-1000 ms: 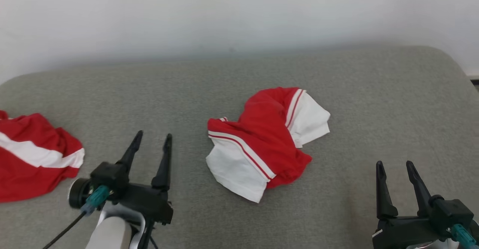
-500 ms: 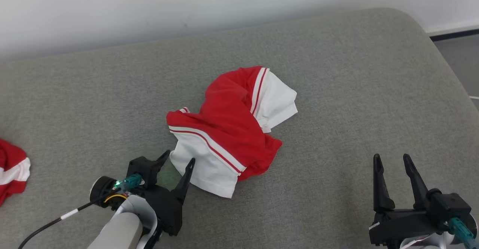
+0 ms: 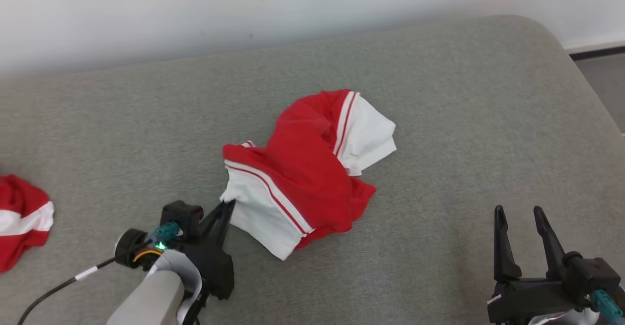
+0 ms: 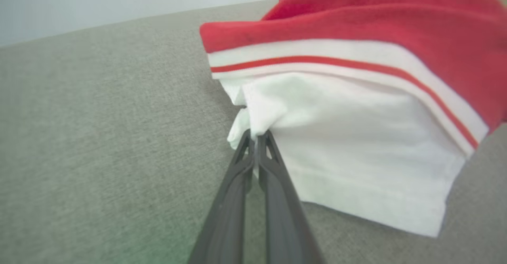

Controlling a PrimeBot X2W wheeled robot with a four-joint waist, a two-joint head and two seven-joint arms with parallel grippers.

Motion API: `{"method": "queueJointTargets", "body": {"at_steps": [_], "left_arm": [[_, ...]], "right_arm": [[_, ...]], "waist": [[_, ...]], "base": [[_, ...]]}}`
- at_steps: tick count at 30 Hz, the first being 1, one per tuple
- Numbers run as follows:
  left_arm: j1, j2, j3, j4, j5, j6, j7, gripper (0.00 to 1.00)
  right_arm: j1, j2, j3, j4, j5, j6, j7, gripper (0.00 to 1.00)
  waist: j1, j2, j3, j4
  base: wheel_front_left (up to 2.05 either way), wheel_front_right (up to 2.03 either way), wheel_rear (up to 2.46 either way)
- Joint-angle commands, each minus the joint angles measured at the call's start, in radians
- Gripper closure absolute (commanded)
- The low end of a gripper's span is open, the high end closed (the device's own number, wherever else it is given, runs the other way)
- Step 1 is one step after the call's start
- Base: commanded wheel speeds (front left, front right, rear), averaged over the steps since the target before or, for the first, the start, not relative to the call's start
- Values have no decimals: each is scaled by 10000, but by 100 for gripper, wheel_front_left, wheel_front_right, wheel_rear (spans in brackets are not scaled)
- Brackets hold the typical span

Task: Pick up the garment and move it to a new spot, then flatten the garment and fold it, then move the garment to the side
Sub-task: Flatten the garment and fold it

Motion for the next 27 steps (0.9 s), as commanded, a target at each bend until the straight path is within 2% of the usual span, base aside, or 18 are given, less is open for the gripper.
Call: {"method": "queueJointTargets", "body": {"at_steps": [1, 6, 11, 19, 24, 27], "left_arm": [[-132, -1, 71, -65, -7, 22, -95, 100], [-33, 111, 469, -679, -23, 148, -180, 100], [692, 482, 786, -1695, 20, 558, -180, 100], [2956, 1311, 1217, -3888, -535, 1609, 139, 100], [4574, 1515, 1470, -4956, -1037, 2279, 320, 100], [5093, 1470, 1556, -5171, -1190, 2481, 289, 100]], "right_arm": [[129, 3, -30, 8, -39, -25, -31, 0], [385, 0, -104, 4, -56, -25, 7, 0], [650, 3, -160, -13, -11, -25, 40, 0], [950, 3, -341, -101, 106, -25, 74, 0], [967, 2, -328, -148, 92, -25, 130, 0], [925, 2, -306, -166, 71, -25, 149, 0]], "waist": [[0, -1, -333, 419], [0, -1, -766, 1158], [0, -1, -1127, 1903], [0, -1, -1332, 2816], [0, -1, -1303, 3072], [0, -1, -1285, 3090]], "base": [[0, 0, 0], [0, 0, 0], [0, 0, 0], [0, 0, 0], [0, 0, 0], [0, 0, 0]]}}
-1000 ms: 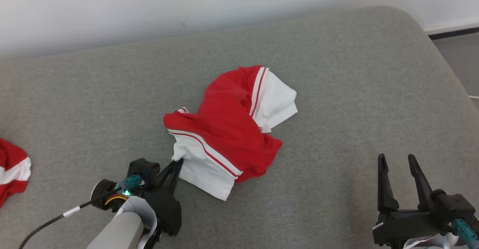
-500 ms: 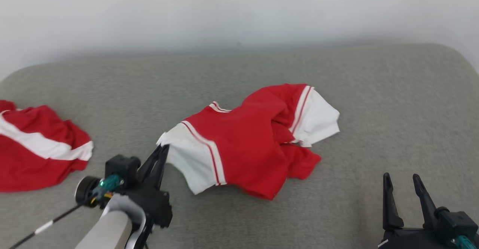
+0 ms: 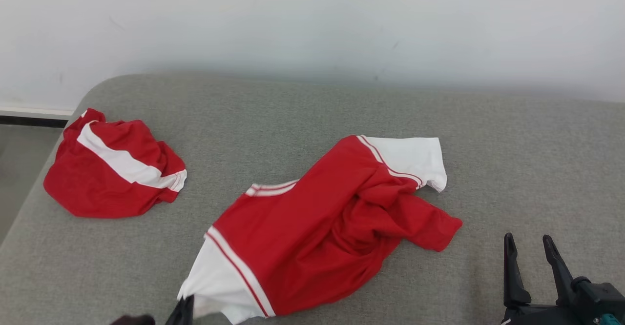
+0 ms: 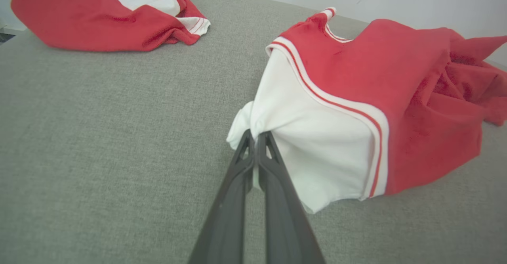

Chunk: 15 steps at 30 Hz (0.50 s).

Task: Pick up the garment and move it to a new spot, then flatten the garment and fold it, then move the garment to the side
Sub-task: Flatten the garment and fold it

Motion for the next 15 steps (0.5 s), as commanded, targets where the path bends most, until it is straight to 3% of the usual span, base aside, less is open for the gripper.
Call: {"method": "queueJointTargets", "body": {"at_steps": [1, 6, 7, 8, 15], "left_arm": [[283, -62, 86, -100, -122, 73, -62, 100], [760, -217, 131, 17, -271, 127, -203, 100], [708, -226, 174, 40, -176, 165, -265, 87], [645, -294, 241, 27, -155, 169, -326, 1], [267, -428, 1004, -456, 776, 163, -511, 0]], "right_arm": [[7, -2, -9, -37, 7, -25, 4, 0], [-7, 0, -48, -51, -90, -25, 79, 0], [-4, 0, -60, -48, -103, -25, 80, 0], [8, 0, -64, -59, -113, -25, 87, 0], [120, 0, -111, -50, -123, -25, 146, 0]], "waist": [[2, 0, -16, 96], [2, 0, 33, 93], [2, 0, 28, 88], [2, 0, 8, 82], [2, 0, -192, -23]], "base": [[0, 0, 0], [0, 0, 0], [0, 0, 0], [0, 0, 0], [0, 0, 0]]}}
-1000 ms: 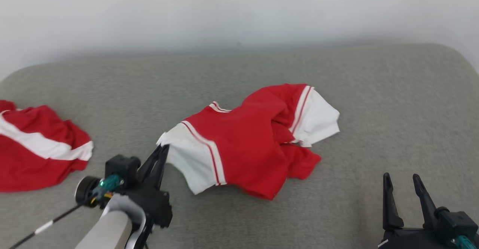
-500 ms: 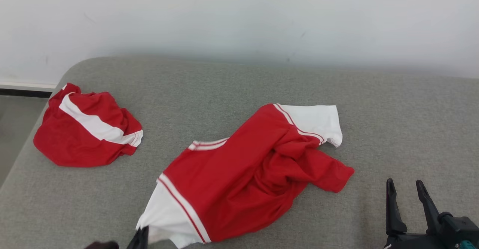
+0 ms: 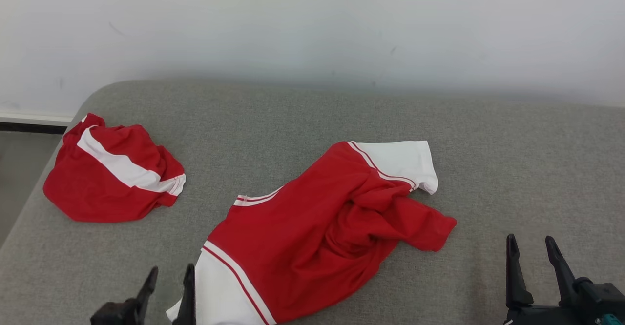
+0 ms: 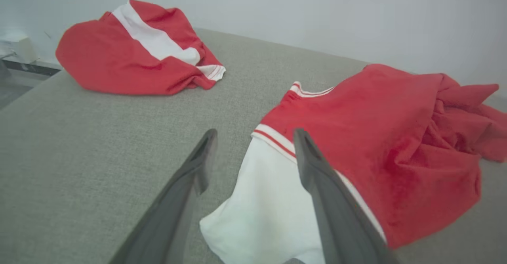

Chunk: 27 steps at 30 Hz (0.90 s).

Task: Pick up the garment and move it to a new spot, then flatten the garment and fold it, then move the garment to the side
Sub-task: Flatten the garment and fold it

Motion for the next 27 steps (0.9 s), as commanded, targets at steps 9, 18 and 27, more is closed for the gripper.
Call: {"method": "queueJointTargets", "body": {"at_steps": [9, 18, 27], "left_arm": [[338, -738, 2240, -1868, 2236, -419, -58, 0], [422, -1246, 3560, -2173, 3371, -1273, -60, 0], [476, -1730, 4240, -1960, 3907, -1869, -61, 0]], "right_arm": [[202, 0, -157, 94, 64, -25, -11, 0], [155, 0, -269, 418, 279, -25, -103, 0], [-568, -196, 288, 1027, 163, -26, 164, 0]], "waist": [[1, 0, -185, -197], [1, 0, -224, -209], [1, 0, -154, -88]], "base": [[0, 0, 0], [0, 0, 0], [0, 0, 0]]}}
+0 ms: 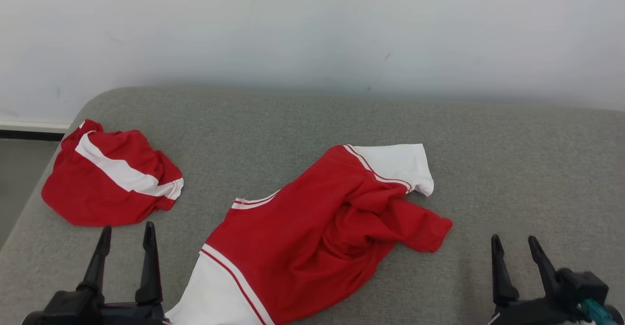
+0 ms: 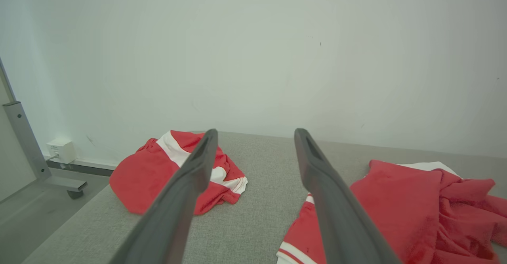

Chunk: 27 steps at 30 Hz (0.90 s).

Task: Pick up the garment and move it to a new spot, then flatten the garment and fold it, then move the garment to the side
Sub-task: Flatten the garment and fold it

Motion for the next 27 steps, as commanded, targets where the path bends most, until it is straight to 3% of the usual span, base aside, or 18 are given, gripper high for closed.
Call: {"method": "queueJointTargets", "body": {"at_steps": [1, 9, 16, 23, 24, 26, 27], "left_arm": [[133, -54, 45, 48, 118, -49, -32, 0], [-286, -586, 91, 380, 420, -432, -32, 0], [-639, -880, 36, 608, 590, -676, -33, 0], [-818, -1028, -13, 749, 680, -746, -33, 0], [-821, -1040, -2, 756, 684, -756, -33, 0], [-795, -1050, 68, 774, 696, -769, -33, 0], [-772, -1054, 85, 793, 702, -774, -33, 0]], "right_arm": [[-164, -113, 66, 72, 7, -26, 70, 0], [-1618, -648, 456, 1683, 138, -26, 439, 0], [-2940, -1099, 606, 4208, 214, -26, 318, 0], [-3698, -1084, 774, 6193, 439, -26, 61, 0], [-3762, -1029, 847, 6381, 531, -26, 35, 30], [-3884, -1007, 1025, 6713, 662, -26, -15, 100], [-3920, -1013, 1072, 6839, 757, -26, -86, 100]], "waist": [[0, 0, 44, 58], [0, 0, 380, 711], [0, 0, 782, 1486], [0, 0, 917, 1873], [0, 0, 915, 1882], [0, 0, 894, 1849], [0, 0, 870, 1809]], "base": [[0, 0, 0], [0, 0, 0], [0, 0, 0], [0, 0, 0], [0, 0, 0], [0, 0, 0], [0, 0, 0]]}}
